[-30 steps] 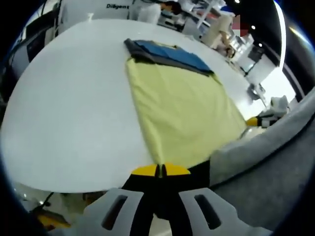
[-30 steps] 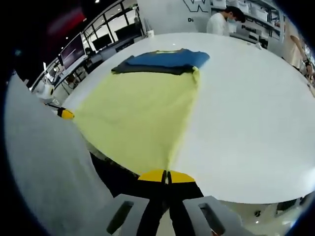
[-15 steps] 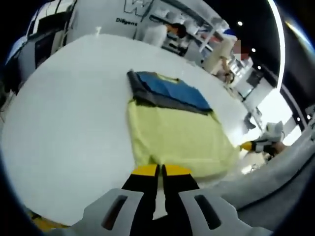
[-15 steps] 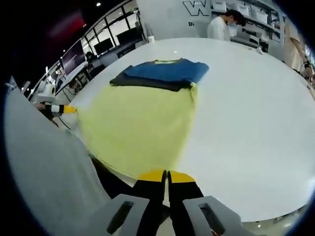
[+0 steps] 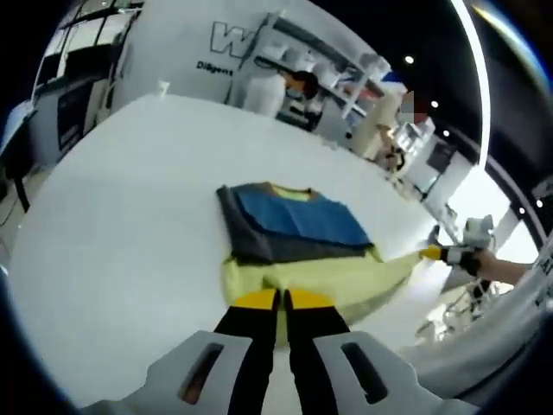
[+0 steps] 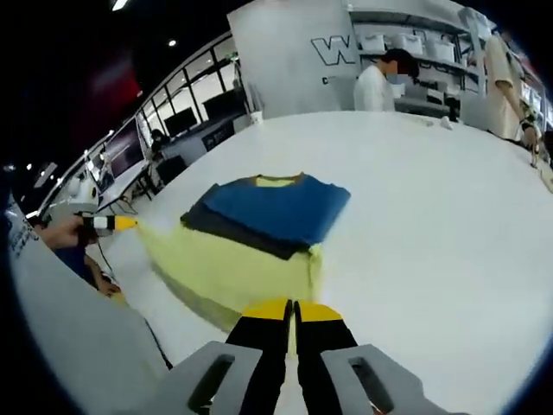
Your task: Fold the garment on the visible template until the final outline fits inside the template.
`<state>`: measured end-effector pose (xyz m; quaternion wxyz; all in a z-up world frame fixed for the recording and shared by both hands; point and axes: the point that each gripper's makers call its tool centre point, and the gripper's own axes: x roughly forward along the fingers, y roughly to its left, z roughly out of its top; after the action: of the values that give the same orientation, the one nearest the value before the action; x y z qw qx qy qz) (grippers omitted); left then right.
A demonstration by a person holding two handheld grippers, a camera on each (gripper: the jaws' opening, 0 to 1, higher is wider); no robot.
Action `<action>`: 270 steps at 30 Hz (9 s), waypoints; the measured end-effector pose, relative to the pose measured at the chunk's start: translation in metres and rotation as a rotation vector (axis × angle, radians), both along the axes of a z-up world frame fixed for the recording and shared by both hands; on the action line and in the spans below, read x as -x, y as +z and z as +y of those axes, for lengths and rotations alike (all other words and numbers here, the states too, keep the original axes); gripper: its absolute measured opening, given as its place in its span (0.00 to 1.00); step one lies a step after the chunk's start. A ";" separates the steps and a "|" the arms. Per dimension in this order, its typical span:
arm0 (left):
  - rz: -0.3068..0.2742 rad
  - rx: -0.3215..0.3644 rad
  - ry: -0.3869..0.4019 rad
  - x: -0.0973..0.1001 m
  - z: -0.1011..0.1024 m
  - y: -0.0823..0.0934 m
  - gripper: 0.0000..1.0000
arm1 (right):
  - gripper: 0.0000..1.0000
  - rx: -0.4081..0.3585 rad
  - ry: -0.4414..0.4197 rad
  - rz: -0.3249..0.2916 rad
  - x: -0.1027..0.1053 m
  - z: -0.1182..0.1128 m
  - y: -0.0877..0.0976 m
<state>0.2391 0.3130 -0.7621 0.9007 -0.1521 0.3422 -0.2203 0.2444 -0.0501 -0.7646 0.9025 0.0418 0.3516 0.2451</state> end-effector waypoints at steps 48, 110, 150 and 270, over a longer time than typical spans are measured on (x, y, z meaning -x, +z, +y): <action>-0.082 -0.131 0.014 -0.175 0.006 0.013 0.01 | 0.00 0.060 0.008 -0.105 -0.191 0.006 0.022; 0.013 -0.384 -0.036 -0.221 0.023 -0.078 0.22 | 0.14 0.154 -0.082 0.092 -0.230 0.016 -0.081; -0.019 -0.262 -0.026 -0.162 0.018 -0.057 0.18 | 0.14 0.096 0.015 0.053 -0.182 0.012 -0.073; -0.224 -0.292 -0.082 -0.034 0.012 0.030 0.68 | 0.60 0.048 0.075 -0.053 -0.003 -0.001 0.035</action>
<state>0.2726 0.3248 -0.7322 0.9358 0.0197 0.2742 -0.2205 0.2475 -0.0511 -0.7296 0.9024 0.0003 0.3348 0.2713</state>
